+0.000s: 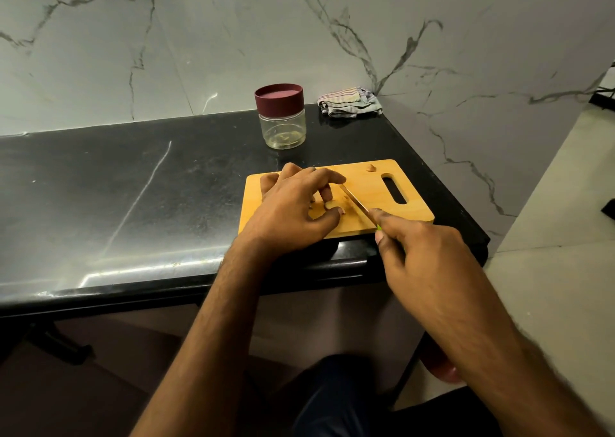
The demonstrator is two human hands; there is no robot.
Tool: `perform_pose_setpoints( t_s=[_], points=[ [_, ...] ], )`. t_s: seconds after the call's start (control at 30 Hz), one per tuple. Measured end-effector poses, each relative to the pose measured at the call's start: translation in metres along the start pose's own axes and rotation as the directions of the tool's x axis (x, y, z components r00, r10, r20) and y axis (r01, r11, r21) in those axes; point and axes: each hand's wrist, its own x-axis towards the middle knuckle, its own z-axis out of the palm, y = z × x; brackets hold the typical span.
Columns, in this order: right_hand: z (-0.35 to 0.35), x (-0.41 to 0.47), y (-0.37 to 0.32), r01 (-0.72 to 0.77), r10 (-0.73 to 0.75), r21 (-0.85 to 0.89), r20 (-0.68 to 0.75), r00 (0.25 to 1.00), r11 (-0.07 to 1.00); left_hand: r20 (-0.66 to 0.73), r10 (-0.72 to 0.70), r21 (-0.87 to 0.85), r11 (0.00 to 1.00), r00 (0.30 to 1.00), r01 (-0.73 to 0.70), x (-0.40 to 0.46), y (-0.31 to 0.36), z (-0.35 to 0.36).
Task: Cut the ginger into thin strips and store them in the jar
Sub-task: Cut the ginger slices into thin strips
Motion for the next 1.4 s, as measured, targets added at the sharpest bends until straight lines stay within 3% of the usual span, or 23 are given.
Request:
perform_pose_setpoints(
  t_s=[0.63,1.4],
  points=[
    [-0.002,-0.003,-0.003,-0.003,0.003,-0.008,0.014,1.0,1.0,-0.081,-0.092,-0.076,0.993,0.992,0.086,-0.005,-0.001,-0.002],
    [-0.004,-0.012,-0.008,0.023,-0.024,0.022,0.046,0.999,0.999,-0.071,-0.042,-0.041,0.998,0.997,0.039,-0.002,-0.006,-0.002]
  ],
)
